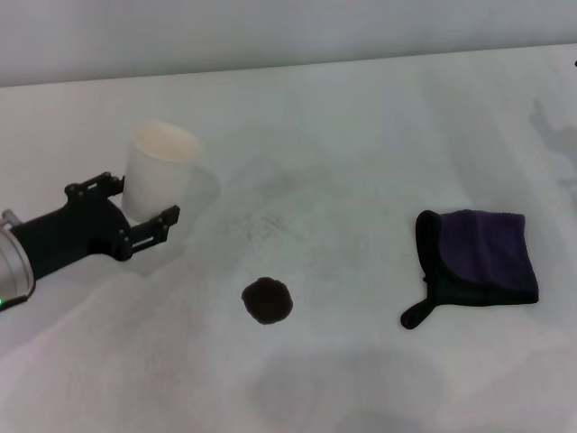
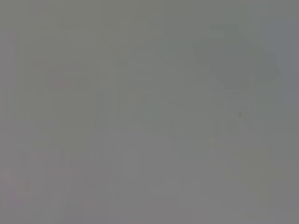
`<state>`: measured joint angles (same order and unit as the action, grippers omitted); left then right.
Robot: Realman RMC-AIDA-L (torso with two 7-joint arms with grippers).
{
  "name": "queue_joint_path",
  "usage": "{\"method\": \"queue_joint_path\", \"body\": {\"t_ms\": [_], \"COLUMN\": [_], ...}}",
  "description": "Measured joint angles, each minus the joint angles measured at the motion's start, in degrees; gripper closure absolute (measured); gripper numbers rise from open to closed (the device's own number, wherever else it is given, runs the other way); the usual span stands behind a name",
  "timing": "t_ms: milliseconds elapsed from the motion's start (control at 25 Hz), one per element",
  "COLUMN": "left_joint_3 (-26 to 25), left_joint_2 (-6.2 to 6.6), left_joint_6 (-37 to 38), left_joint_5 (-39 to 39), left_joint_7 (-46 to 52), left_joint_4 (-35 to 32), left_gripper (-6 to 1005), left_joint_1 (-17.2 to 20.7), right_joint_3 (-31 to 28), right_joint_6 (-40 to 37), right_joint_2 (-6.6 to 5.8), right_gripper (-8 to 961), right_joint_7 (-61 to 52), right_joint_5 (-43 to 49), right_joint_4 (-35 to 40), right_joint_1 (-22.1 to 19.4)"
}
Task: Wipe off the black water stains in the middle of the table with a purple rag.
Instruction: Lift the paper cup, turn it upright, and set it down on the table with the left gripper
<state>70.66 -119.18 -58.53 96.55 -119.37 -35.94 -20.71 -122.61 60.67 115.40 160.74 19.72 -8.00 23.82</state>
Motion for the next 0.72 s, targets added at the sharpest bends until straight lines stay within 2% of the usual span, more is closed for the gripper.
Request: {"method": "queue_joint_path", "body": {"t_ms": [280,720], "left_joint_3": [0.0,0.3], "left_joint_2": [0.00,-0.05], "left_joint_6": [0.8,2.6], "left_joint_5": [7.5,9.3], "left_joint_7": [-10.9,-13.6], "left_joint_4": [8.2,13.2], "left_gripper": [259,254], "left_joint_1": [0.5,0.1], "right_joint_3": [0.0,0.0], "right_joint_6": [-0.2,-0.4], "right_joint_2": [-0.08,-0.18], "right_gripper": [78,78], "right_joint_7": [0.1,0.8], "right_joint_5": [0.0,0.0], "right_joint_4": [0.0,0.0], "right_joint_1": [-0.1,0.1]}}
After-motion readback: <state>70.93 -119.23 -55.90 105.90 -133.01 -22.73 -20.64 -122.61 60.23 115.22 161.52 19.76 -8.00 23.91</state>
